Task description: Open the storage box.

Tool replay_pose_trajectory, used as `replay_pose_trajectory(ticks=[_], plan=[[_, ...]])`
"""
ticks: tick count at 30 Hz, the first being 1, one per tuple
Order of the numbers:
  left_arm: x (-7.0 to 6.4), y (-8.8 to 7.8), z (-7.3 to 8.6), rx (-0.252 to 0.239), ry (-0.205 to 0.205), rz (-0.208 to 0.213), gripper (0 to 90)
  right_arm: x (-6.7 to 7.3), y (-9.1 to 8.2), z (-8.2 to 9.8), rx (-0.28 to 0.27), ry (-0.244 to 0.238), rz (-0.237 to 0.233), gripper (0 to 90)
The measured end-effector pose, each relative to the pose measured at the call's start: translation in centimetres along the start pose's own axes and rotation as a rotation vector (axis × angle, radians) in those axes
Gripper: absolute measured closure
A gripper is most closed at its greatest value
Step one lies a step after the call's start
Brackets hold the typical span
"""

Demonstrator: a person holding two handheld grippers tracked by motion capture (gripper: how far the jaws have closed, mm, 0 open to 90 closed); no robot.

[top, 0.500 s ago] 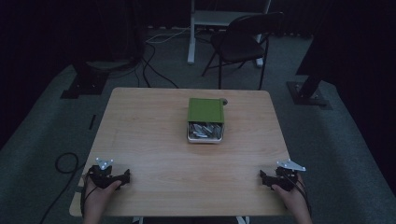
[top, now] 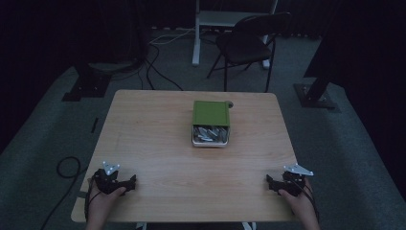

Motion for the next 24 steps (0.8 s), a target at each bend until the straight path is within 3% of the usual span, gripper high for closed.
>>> replay_pose_trajectory(ticks=[9, 22, 24], plan=[[-2.5, 0.3, -1.2, -0.017, 0.127, -0.001, 0.5, 0.0, 0.0, 0.0, 0.000, 0.000, 0.000, 10.8], [-6.3, 0.6, -3.6, -0.078, 0.267, 0.021, 0.5, 0.0, 0.0, 0.0, 0.000, 0.000, 0.000, 10.8], [-6.9, 0.7, -3.9, -0.090, 0.289, 0.010, 0.5, 0.0, 0.0, 0.0, 0.000, 0.000, 0.000, 10.8]])
Point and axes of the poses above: each handheld gripper's, and its own axes: y roughly forward along the jaws, z roughly out of its underside, x roughly to its left, the point moved 6 cm from there along y, roughly forward along the jaws, and after that the axes turned 14 degrees about x, right-handed, at the moved point
